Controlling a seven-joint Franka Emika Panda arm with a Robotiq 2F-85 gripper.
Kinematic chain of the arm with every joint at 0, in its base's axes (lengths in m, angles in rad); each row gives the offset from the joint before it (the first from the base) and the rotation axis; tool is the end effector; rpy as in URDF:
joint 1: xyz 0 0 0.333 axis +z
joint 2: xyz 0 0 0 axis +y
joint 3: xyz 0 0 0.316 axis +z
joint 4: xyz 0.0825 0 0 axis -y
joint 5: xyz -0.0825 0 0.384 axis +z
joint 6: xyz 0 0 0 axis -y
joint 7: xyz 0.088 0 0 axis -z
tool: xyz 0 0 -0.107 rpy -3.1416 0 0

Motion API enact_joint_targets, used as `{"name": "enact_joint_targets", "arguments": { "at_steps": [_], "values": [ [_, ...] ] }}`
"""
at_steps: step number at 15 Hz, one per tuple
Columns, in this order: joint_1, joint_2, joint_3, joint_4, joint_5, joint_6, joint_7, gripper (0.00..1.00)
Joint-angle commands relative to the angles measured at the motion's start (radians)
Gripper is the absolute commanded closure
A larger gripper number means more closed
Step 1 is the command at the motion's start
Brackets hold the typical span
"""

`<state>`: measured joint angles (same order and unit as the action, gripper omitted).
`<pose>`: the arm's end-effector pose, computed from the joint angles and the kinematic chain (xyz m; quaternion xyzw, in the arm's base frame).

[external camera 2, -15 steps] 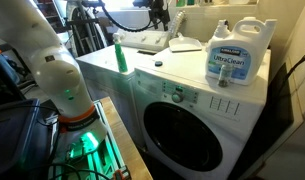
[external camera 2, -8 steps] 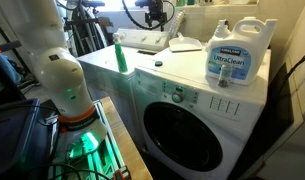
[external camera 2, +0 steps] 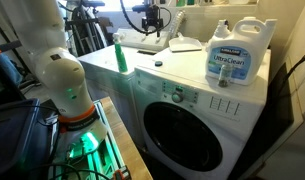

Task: Pick up the white paper and put it on the dustpan

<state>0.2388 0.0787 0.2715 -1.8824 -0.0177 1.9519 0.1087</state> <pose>0.5085 0.2795 0.4655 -0.9793 -0.2023 0.0037 0.0013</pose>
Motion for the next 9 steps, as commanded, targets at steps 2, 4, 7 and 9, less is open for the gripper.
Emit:
{"name": "enact_joint_targets", "arguments": {
  "at_steps": [2, 4, 7, 9],
  "values": [
    [0.042, -0.103, 0.015, -0.201, -0.032, 0.110, 0.039, 0.00],
    [0.058, -0.080, 0.026, -0.226, -0.109, 0.184, 0.098, 0.00],
    [0.069, -0.034, 0.027, -0.230, -0.270, 0.256, 0.209, 0.00],
    [0.072, 0.001, 0.020, -0.220, -0.323, 0.266, 0.253, 0.00]
  ]
}}
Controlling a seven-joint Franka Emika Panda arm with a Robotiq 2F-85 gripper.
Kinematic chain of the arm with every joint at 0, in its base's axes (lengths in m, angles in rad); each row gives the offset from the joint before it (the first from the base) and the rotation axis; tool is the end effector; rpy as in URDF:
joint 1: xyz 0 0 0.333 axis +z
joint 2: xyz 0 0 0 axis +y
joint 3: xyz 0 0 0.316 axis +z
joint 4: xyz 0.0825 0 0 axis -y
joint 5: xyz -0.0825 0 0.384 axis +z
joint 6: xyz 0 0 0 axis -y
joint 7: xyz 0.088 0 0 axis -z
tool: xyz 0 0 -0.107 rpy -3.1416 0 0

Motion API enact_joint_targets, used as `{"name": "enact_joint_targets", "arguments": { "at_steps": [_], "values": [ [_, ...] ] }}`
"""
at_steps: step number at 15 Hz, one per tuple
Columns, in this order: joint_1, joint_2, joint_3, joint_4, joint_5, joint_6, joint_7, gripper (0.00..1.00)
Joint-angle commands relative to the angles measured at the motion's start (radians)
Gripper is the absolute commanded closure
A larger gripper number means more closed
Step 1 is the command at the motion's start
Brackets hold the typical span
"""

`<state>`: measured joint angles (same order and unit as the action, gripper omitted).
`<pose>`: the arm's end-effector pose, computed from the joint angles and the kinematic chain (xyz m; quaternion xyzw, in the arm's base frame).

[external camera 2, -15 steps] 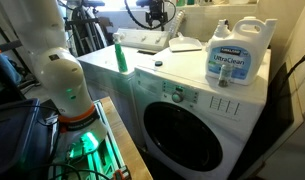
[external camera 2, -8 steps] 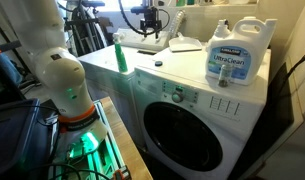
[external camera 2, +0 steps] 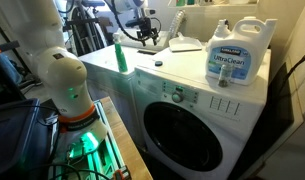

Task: Pick up the white paper and put it on the dustpan

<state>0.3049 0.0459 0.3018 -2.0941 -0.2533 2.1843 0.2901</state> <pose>0.4643 0.3096 0.4064 0.9690 0.2256 0.0637 0.0783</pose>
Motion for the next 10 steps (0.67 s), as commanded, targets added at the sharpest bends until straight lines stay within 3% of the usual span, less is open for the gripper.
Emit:
{"name": "enact_joint_targets", "arguments": {
  "at_steps": [1, 4, 10],
  "values": [
    [0.007, 0.052, -0.012, -0.001, -0.095, 0.032, 0.080, 0.00],
    [0.009, 0.095, -0.004, 0.015, -0.013, 0.069, 0.001, 0.00],
    [0.030, 0.161, -0.010, 0.040, -0.014, 0.131, -0.043, 0.00]
  ]
}}
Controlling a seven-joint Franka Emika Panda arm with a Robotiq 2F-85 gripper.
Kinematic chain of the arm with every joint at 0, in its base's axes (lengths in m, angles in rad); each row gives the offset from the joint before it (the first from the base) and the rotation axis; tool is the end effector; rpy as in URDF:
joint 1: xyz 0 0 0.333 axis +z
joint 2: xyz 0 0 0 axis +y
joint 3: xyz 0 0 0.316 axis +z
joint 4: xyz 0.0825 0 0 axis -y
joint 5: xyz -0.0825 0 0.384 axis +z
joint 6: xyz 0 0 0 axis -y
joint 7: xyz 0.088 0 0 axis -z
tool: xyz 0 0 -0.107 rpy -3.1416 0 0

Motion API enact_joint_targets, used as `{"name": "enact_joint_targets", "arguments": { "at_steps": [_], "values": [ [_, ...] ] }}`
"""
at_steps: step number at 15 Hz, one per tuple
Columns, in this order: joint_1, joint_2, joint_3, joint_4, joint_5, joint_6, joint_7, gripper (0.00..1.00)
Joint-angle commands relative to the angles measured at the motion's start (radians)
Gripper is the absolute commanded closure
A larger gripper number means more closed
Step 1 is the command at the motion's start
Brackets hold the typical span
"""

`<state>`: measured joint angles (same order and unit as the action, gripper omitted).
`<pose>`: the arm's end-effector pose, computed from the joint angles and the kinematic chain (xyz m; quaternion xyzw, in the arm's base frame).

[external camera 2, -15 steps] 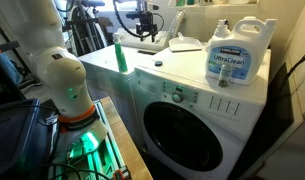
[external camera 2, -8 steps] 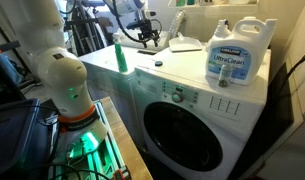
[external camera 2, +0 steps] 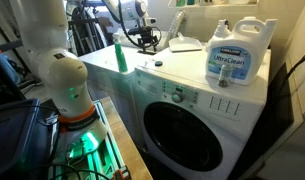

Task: Pick up the white paper and put it on the dustpan

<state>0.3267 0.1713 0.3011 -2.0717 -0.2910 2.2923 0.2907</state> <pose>0.4757 0.3328 0.3580 0.9626 0.2549 0.0655 0.0642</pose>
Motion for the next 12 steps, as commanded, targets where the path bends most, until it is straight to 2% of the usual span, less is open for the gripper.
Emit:
{"name": "enact_joint_targets", "arguments": {
  "at_steps": [1, 4, 5, 7, 9, 12],
  "values": [
    [0.008, 0.049, -0.010, 0.024, 0.029, 0.026, -0.057, 0.00],
    [0.007, 0.084, -0.017, 0.043, 0.038, 0.026, -0.085, 0.01],
    [0.007, 0.092, -0.019, 0.048, 0.042, 0.027, -0.089, 0.08],
    [0.006, 0.103, -0.021, 0.055, 0.055, 0.034, -0.108, 0.32],
    [0.008, 0.110, -0.025, 0.061, 0.063, 0.034, -0.119, 0.49],
    [0.008, 0.115, -0.025, 0.070, 0.074, 0.032, -0.135, 0.72]
  ]
}}
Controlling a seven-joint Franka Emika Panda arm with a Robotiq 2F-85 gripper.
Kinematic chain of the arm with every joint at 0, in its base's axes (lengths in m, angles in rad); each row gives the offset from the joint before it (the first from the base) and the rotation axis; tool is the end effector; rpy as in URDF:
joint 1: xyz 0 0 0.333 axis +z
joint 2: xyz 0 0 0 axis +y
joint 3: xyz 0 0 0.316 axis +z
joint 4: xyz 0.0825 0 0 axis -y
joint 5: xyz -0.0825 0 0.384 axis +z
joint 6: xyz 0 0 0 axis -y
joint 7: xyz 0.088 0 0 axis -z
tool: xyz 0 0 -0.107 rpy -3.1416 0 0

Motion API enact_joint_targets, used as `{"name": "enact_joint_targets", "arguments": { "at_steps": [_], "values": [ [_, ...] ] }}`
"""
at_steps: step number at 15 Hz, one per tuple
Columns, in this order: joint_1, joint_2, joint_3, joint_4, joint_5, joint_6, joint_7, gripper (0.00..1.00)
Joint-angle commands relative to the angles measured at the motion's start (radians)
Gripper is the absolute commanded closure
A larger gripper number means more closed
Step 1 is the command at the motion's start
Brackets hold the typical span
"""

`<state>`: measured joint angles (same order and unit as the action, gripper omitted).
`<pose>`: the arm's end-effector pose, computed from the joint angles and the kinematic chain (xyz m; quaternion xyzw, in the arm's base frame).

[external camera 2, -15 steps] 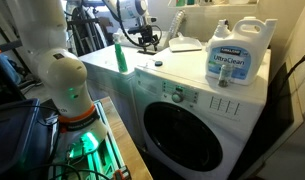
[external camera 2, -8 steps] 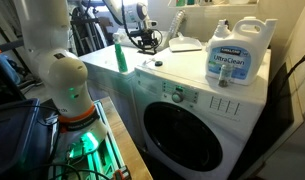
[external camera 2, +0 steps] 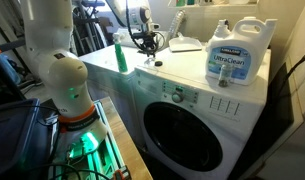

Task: Pick up the white paper and put it on the dustpan

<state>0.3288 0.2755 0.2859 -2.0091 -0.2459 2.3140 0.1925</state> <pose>0.4971 0.3381 0.3277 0.9576 0.2822 0.0420 0.0407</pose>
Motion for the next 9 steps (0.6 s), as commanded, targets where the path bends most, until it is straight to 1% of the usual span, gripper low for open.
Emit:
{"name": "enact_joint_targets", "arguments": {
  "at_steps": [1, 2, 3, 6, 9],
  "values": [
    [0.007, 0.011, -0.011, 0.011, 0.031, 0.009, -0.038, 0.78],
    [0.007, 0.012, -0.011, 0.014, 0.033, 0.009, -0.041, 0.87],
    [0.007, 0.012, -0.011, 0.015, 0.034, 0.008, -0.044, 0.93],
    [0.007, 0.015, -0.014, 0.017, 0.037, 0.008, -0.044, 0.98],
    [0.007, 0.015, -0.019, 0.015, 0.037, 0.006, -0.033, 0.95]
  ]
}}
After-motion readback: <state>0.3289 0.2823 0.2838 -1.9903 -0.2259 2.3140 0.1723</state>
